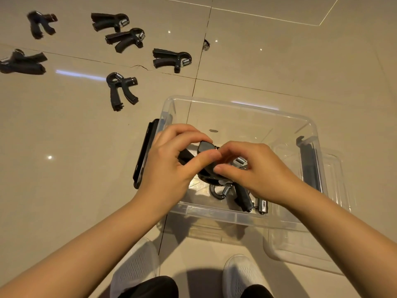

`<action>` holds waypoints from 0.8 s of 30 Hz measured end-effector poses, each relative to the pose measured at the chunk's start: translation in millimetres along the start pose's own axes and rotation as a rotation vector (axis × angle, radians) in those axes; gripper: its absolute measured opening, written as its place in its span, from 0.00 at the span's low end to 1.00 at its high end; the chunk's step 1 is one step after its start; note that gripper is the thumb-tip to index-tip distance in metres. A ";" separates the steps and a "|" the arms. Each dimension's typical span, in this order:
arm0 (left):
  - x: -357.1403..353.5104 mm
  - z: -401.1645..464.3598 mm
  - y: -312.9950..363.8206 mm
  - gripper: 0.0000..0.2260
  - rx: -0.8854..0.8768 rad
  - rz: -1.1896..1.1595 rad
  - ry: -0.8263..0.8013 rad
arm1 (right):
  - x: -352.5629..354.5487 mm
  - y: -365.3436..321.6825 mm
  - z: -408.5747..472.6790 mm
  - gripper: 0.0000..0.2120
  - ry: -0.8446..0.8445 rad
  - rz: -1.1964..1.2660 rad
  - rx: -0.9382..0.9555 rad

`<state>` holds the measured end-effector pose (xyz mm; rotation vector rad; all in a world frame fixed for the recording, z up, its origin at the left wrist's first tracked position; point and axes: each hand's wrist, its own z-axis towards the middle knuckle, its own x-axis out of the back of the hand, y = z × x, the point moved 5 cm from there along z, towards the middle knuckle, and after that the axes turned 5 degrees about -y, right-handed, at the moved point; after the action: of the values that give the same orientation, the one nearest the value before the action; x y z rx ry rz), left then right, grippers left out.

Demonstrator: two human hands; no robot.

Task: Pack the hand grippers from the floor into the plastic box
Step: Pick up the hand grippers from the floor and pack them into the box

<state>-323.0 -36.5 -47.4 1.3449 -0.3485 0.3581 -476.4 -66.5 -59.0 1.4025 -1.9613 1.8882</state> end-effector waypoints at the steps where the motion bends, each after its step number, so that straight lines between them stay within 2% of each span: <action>1: -1.4 -0.9 -0.7 0.08 0.004 0.006 -0.003 | -2.4 -2.4 0.9 0.10 -0.027 0.027 0.008; 3: -3.2 -2.3 -2.1 0.09 0.038 -0.010 0.015 | -6.9 -8.3 3.8 0.09 -0.014 0.058 0.030; 7: 7.1 3.1 -6.1 0.15 0.041 0.007 0.006 | 0.1 -6.0 10.8 0.07 0.138 0.026 0.049; 10: 19.1 2.5 -19.6 0.21 -0.078 0.361 -0.022 | 16.7 14.5 14.4 0.05 0.261 0.296 -0.108; 12: 16.8 -5.7 -38.1 0.24 -0.063 0.520 -0.104 | 20.8 27.9 15.5 0.05 0.296 0.466 -0.212; 15: 9.9 -15.8 -59.3 0.25 0.038 0.531 -0.166 | 18.2 40.3 16.0 0.04 0.339 0.663 -0.312; 17: 8.5 -14.8 -59.9 0.25 0.045 0.539 -0.170 | 14.4 44.8 15.1 0.07 0.362 0.732 -0.358; 21: 7.6 -14.5 -58.9 0.25 0.028 0.555 -0.182 | 10.6 44.1 14.7 0.10 0.344 0.745 -0.359; 24: 9.2 -15.6 -56.0 0.25 0.003 0.566 -0.154 | 13.1 38.1 16.4 0.11 0.291 0.649 -0.269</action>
<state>-289.2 -31.2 -95.4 1.2633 -0.8632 0.7249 -499.7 -93.8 -83.6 0.4085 -2.5713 1.7847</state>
